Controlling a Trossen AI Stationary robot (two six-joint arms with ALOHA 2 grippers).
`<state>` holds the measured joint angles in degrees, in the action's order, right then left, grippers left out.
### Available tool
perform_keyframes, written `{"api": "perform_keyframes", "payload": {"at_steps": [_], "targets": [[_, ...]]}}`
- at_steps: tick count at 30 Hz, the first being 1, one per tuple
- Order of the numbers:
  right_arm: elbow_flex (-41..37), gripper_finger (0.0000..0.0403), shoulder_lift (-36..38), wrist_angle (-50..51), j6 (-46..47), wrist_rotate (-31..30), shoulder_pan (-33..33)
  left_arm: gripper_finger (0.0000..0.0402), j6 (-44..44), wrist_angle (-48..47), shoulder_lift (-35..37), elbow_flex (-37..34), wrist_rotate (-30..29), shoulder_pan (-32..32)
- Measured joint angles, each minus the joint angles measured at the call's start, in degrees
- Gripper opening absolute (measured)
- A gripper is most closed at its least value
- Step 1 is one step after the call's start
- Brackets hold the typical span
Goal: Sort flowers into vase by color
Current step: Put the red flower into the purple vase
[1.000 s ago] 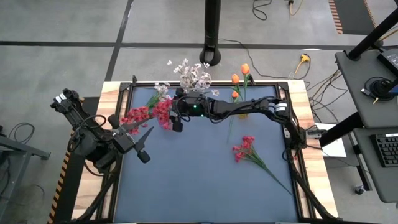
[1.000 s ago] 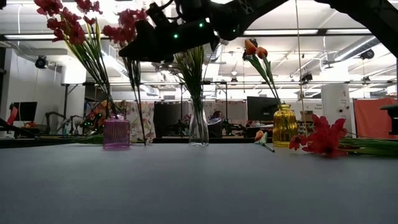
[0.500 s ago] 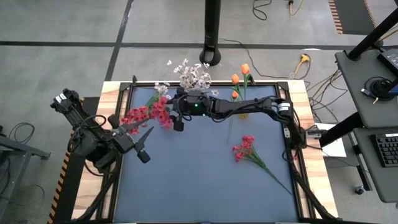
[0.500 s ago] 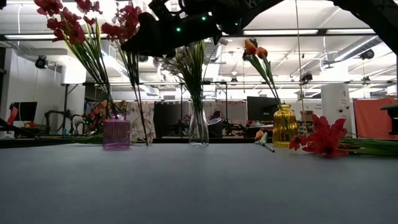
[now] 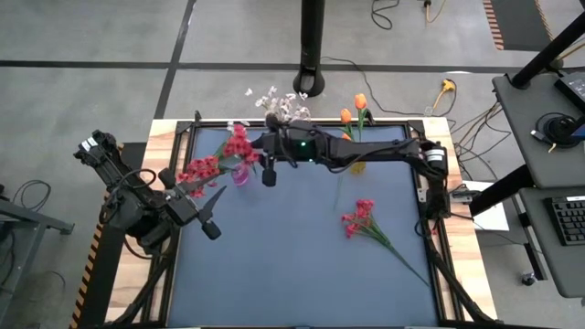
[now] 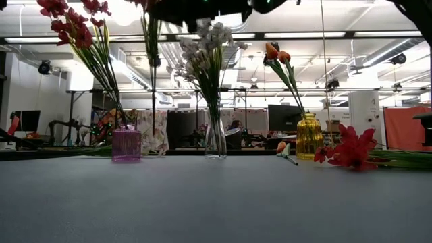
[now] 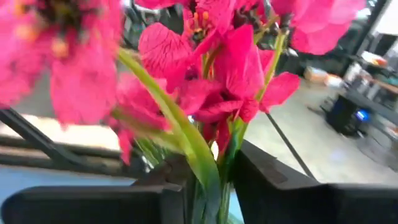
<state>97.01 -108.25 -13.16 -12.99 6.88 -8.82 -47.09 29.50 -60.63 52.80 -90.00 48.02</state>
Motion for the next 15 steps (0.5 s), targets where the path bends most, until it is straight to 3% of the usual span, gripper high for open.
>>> {"api": "perform_keyframes", "payload": {"at_steps": [4,15], "targets": [[-0.8,0.0065,0.34,-5.29,1.86,3.96,-0.57,0.0137,-0.66,-0.05,0.27,0.36,-0.02,0.03],[-4.63,0.0063,-0.34,-19.38,-2.29,3.65,-1.02,0.0137,-1.71,0.0,0.3,2.25,0.06,0.03]]}}
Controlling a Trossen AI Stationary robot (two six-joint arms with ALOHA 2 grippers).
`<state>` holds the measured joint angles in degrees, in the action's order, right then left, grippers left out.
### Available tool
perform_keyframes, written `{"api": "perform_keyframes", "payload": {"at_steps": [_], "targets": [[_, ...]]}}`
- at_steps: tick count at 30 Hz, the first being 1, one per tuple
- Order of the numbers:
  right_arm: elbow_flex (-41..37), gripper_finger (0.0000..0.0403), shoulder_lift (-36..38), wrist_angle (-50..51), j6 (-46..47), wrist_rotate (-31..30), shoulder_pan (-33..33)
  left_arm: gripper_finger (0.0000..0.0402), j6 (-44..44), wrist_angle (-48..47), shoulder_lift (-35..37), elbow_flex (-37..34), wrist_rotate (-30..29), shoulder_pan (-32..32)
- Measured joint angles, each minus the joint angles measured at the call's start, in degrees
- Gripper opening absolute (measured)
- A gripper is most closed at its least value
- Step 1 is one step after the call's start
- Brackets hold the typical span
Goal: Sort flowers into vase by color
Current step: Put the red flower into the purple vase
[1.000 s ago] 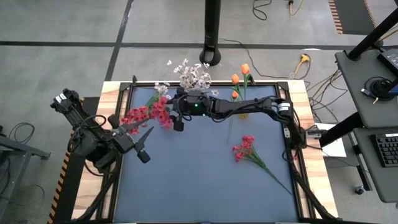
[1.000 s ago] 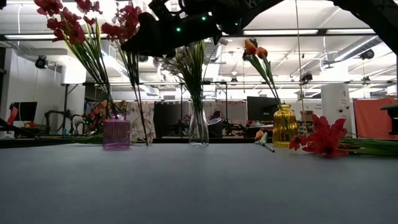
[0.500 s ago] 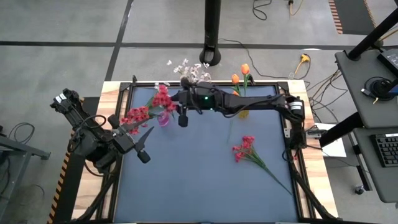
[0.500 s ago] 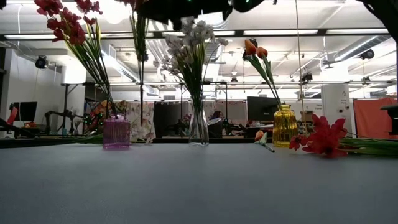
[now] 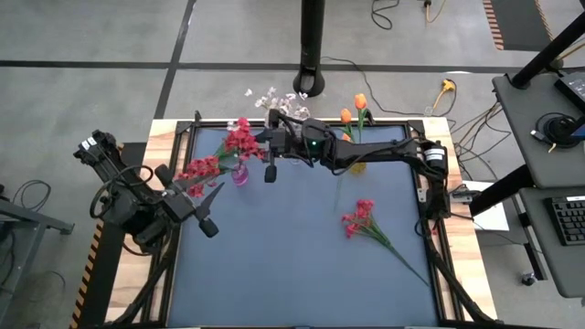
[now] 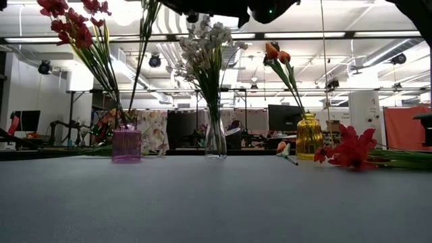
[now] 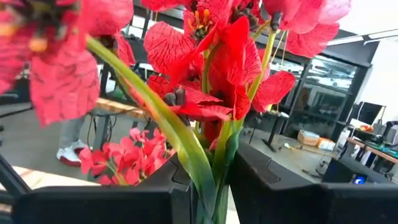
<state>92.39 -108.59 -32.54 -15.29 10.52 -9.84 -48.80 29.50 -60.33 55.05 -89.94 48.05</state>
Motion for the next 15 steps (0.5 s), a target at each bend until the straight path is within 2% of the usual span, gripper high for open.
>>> {"api": "perform_keyframes", "payload": {"at_steps": [15], "targets": [[-0.09,0.0063,-3.84,-2.7,-1.33,0.0,-0.82,0.0137,0.21,0.02,-0.25,0.02,-0.04,-0.04]]}}
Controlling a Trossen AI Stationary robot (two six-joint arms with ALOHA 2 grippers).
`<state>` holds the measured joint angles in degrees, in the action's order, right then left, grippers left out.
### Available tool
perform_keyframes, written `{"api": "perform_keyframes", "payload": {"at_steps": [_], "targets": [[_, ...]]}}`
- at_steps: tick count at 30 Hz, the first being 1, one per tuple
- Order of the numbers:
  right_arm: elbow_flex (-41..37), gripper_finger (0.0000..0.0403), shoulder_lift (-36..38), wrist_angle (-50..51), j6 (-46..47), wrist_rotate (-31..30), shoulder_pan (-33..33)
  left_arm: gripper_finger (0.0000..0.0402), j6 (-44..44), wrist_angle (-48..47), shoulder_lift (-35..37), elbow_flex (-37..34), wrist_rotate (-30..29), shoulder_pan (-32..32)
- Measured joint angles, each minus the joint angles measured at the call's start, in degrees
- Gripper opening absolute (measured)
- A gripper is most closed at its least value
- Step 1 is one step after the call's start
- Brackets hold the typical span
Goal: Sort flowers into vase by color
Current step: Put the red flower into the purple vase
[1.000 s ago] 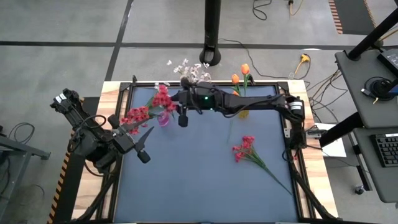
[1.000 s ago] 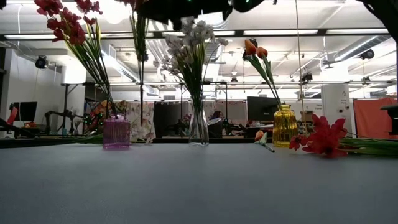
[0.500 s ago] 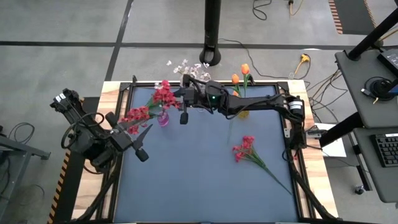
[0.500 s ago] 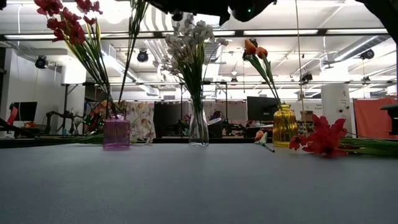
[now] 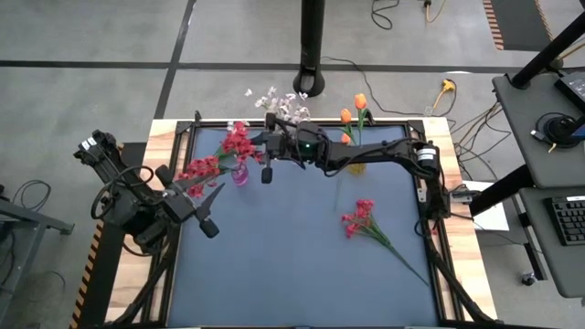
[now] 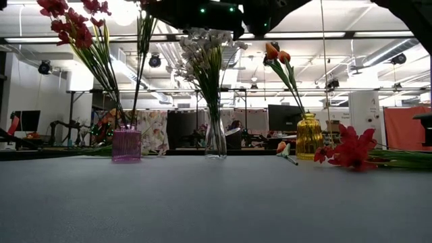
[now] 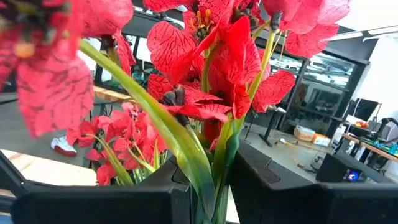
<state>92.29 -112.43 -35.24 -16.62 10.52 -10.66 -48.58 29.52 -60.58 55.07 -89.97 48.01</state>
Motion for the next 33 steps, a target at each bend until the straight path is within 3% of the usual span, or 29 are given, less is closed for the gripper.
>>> {"api": "perform_keyframes", "payload": {"at_steps": [9,21,33], "targets": [[0.0,0.0082,-0.21,1.69,0.32,-0.01,0.0,0.0137,0.01,0.0,0.0,0.0,0.14,0.0],[0.0,0.0202,-0.21,5.98,1.02,-3.73,0.26,0.0137,0.42,0.04,-0.09,0.07,2.16,-0.17],[0.01,0.0321,1.39,18.32,0.98,-8.17,0.79,0.0137,0.44,0.02,-0.09,0.17,2.14,-0.22]]}}
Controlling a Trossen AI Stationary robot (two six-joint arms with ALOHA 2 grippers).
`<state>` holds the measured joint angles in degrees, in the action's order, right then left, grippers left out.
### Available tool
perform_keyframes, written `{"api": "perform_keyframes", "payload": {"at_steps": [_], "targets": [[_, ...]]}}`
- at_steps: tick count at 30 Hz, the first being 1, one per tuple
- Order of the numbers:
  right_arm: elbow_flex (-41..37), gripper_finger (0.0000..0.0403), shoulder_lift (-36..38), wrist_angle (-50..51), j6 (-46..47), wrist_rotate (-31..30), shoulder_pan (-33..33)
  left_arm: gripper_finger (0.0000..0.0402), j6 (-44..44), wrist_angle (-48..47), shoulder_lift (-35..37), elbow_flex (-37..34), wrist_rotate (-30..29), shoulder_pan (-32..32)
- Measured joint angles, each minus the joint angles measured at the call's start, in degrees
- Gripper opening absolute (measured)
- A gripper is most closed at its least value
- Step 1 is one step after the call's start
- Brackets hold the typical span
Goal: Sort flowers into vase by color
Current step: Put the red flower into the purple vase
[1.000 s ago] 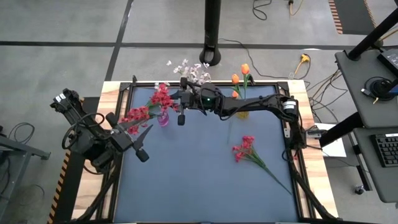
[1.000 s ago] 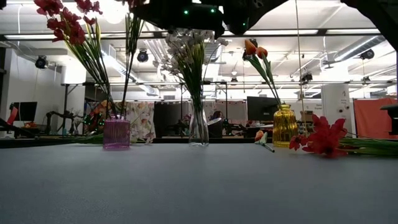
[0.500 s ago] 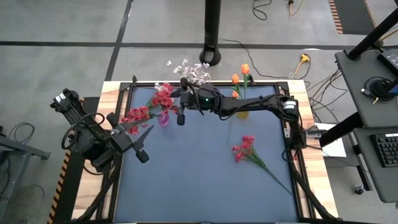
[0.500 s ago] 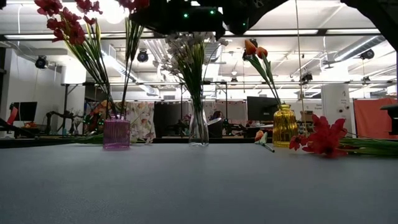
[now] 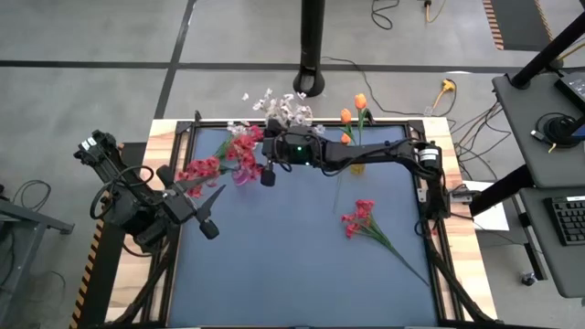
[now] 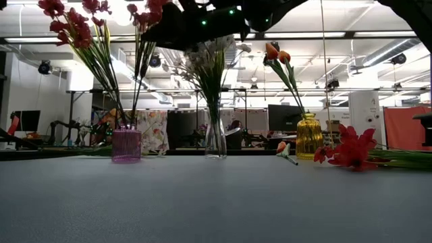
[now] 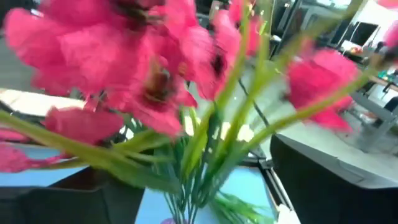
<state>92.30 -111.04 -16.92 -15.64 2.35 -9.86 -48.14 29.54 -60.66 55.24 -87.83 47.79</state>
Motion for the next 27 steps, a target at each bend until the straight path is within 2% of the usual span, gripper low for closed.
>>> {"api": "perform_keyframes", "payload": {"at_steps": [7,27], "targets": [[0.01,0.0361,2.39,2.86,-0.22,-0.02,1.02,0.0137,0.0,0.02,0.0,0.0,-0.04,0.0],[0.05,0.0364,13.5,12.32,-2.95,-2.84,4.28,0.0137,0.02,0.03,-0.02,0.0,0.48,-0.02]]}}
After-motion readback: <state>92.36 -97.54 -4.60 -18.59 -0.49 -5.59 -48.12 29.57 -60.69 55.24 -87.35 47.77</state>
